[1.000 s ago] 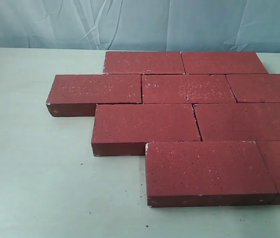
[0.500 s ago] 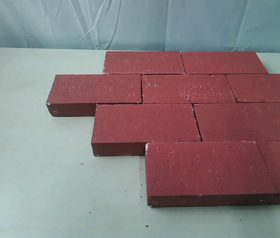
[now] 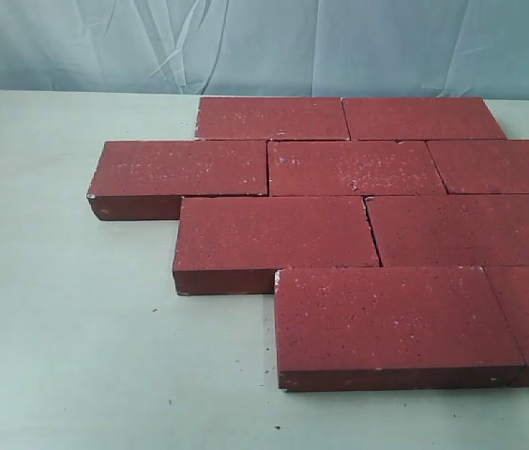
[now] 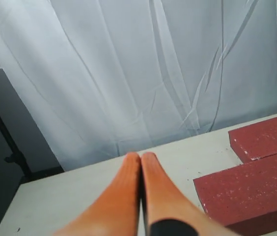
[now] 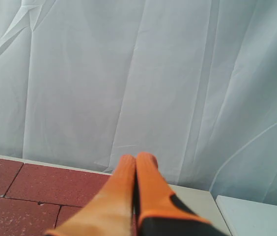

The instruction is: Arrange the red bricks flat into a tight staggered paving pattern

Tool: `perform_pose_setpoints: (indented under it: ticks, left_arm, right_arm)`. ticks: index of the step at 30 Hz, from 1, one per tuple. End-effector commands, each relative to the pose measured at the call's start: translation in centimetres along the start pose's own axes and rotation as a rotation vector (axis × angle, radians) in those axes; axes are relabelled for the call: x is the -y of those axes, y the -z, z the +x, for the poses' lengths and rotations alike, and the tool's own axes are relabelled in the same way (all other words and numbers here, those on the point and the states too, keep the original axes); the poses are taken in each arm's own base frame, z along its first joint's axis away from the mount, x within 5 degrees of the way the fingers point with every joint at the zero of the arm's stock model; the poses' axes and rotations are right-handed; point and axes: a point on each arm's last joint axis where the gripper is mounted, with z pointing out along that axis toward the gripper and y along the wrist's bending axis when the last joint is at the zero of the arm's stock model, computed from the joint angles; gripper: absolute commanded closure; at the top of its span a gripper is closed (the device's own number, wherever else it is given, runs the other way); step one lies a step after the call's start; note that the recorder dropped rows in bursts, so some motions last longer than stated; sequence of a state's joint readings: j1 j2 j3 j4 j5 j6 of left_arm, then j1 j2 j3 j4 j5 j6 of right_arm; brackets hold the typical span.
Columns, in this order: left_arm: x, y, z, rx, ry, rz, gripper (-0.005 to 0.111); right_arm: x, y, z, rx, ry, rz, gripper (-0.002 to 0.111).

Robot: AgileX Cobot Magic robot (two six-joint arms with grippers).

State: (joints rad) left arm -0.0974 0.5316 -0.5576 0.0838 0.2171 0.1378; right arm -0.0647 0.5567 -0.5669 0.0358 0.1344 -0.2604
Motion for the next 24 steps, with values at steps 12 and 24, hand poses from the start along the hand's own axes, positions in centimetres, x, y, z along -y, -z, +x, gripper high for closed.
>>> perform_pose_setpoints:
  ticks: [12, 24]
  left_arm:
    - [1.1, 3.8, 5.7, 0.119, -0.015, -0.034, 0.107]
    - [1.8, 4.9, 9.7, 0.13, 0.072, -0.071, 0.107]
  right_arm:
    - [0.0, 0.1, 0.1, 0.007, -0.006, 0.006, 0.109]
    - [0.0, 0.1, 0.1, 0.007, -0.009, 0.006, 0.109]
